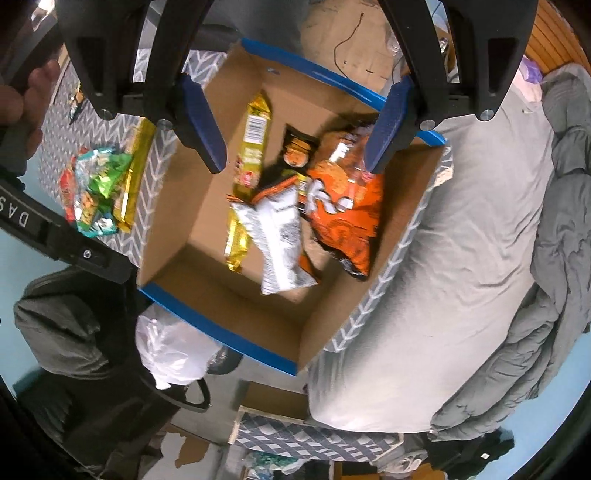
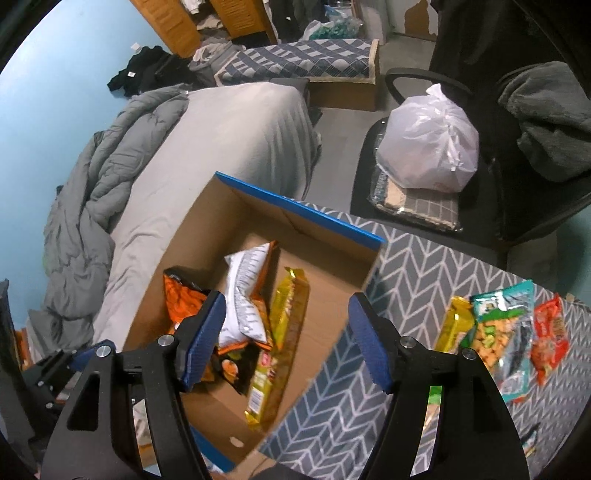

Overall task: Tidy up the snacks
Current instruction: 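Open both tools to drop the bags into the box, then move both tools back over the snacks on the table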

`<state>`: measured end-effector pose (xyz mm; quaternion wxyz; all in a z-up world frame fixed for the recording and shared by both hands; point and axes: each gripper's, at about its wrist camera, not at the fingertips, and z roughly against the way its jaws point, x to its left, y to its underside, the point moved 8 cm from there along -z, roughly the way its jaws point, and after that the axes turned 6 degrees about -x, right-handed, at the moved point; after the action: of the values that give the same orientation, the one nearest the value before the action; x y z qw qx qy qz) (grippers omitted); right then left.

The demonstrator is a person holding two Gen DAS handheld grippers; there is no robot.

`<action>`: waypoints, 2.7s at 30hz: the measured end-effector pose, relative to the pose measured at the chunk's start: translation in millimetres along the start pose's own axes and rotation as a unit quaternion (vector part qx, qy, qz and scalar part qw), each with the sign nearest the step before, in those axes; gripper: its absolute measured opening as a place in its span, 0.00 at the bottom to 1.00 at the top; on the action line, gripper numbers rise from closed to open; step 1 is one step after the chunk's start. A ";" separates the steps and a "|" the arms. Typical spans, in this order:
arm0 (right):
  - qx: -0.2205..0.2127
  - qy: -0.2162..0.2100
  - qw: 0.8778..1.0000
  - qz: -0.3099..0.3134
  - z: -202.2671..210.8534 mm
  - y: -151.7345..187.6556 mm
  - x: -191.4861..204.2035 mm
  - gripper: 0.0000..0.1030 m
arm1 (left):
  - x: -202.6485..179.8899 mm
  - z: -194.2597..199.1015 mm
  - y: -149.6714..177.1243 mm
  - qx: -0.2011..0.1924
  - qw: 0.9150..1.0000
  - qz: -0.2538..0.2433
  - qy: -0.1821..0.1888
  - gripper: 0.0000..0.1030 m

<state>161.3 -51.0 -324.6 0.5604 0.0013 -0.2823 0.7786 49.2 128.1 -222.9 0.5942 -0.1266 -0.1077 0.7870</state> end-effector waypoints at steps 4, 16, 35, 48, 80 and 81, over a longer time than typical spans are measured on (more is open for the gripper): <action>-0.002 0.008 1.000 0.007 12.2 9.1 -16.0 0.71 | -23.0 1.2 9.4 0.007 1.000 -0.025 0.008 0.76; 0.001 0.033 0.999 -0.004 49.3 47.2 -86.0 0.71 | -99.7 3.8 35.7 0.024 0.996 -0.086 0.030 0.76; 0.014 0.073 0.996 -0.051 115.9 125.3 -210.9 0.77 | -218.1 -11.1 90.2 0.070 0.976 -0.200 0.057 0.76; 0.034 0.088 0.993 -0.076 145.3 183.6 -288.9 0.78 | -272.9 -33.5 124.8 0.103 0.959 -0.256 0.063 0.76; 0.192 0.070 0.978 0.047 87.9 301.7 -367.8 0.80 | -301.4 -97.6 193.4 0.174 0.954 -0.239 0.047 0.77; 0.194 0.067 0.978 0.049 85.7 302.7 -367.4 0.80 | -302.1 -98.6 195.1 0.176 0.954 -0.240 0.045 0.77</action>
<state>6.6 -473.5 -502.1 0.5283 0.0444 -0.0877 0.8433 -16.7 -213.6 -357.0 0.7826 -0.0256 0.0324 0.6212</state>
